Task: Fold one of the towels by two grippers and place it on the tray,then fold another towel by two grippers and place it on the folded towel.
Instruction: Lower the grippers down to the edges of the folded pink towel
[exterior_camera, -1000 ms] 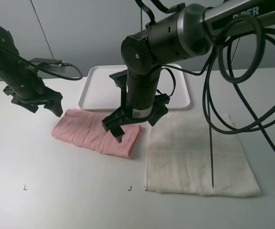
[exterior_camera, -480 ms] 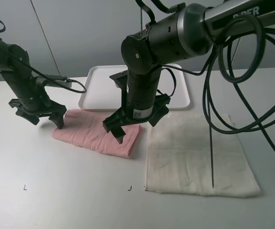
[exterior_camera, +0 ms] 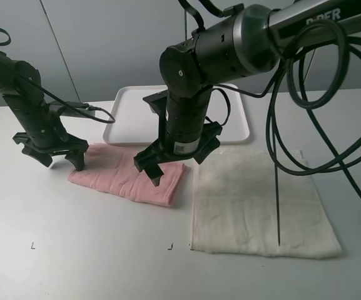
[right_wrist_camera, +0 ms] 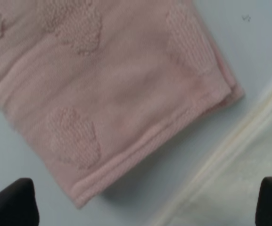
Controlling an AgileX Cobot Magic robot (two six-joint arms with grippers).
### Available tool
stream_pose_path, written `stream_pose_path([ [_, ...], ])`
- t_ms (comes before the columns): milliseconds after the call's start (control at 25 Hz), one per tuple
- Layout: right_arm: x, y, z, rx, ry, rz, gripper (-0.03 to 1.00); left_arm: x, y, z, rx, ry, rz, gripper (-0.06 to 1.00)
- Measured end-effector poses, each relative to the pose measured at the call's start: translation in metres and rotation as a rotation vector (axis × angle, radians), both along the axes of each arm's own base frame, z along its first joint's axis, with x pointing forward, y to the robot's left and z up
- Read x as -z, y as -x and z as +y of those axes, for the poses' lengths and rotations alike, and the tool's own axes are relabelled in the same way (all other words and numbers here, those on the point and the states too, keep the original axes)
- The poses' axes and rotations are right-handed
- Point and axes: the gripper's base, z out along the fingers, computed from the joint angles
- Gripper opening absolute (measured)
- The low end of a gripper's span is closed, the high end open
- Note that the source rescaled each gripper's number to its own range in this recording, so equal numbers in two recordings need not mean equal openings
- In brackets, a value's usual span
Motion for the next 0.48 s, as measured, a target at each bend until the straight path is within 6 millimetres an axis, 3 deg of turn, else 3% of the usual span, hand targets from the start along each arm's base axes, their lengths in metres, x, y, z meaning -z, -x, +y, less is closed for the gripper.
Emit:
stream_pose_path([
  [480,0.024,-0.009,-0.001,0.09,-0.029,0.063,1.0,0.01,0.022,0.003,-0.028,0.003,0.046,0.99],
])
